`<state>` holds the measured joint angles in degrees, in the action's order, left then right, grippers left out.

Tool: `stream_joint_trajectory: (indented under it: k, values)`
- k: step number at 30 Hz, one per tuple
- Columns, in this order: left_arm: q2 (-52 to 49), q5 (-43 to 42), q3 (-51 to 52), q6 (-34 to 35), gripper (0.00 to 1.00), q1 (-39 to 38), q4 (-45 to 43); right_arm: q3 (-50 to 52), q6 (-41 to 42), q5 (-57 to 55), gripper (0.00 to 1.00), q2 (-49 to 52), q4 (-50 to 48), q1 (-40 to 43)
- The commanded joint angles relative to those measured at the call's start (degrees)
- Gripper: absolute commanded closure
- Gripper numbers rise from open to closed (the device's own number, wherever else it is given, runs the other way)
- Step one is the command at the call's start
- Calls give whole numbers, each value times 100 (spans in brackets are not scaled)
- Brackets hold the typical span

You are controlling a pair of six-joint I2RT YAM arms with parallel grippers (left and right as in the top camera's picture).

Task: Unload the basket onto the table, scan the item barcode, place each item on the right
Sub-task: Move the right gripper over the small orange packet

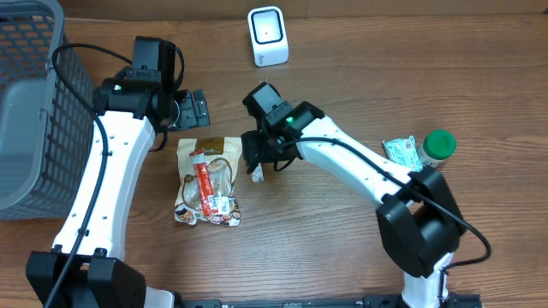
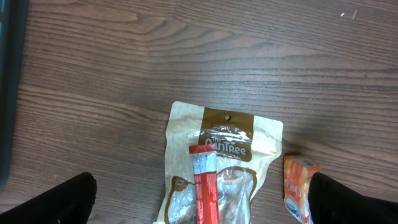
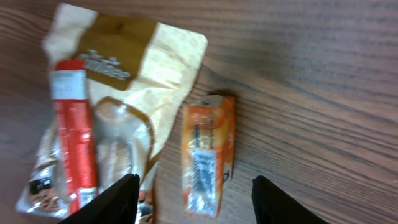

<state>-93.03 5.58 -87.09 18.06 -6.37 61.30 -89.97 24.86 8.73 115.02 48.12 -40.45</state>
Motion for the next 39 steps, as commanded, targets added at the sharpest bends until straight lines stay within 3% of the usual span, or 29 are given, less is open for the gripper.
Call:
stream_joint_trajectory:
  k: [1, 39]
  values:
    - [-33, -31, -103, 79, 0, -39, -4, 2, 90, -52, 42, 269, -39, -76]
    - [-33, -31, -103, 79, 0, -39, -4, 2, 90, -122, 52, 461, -153, -210]
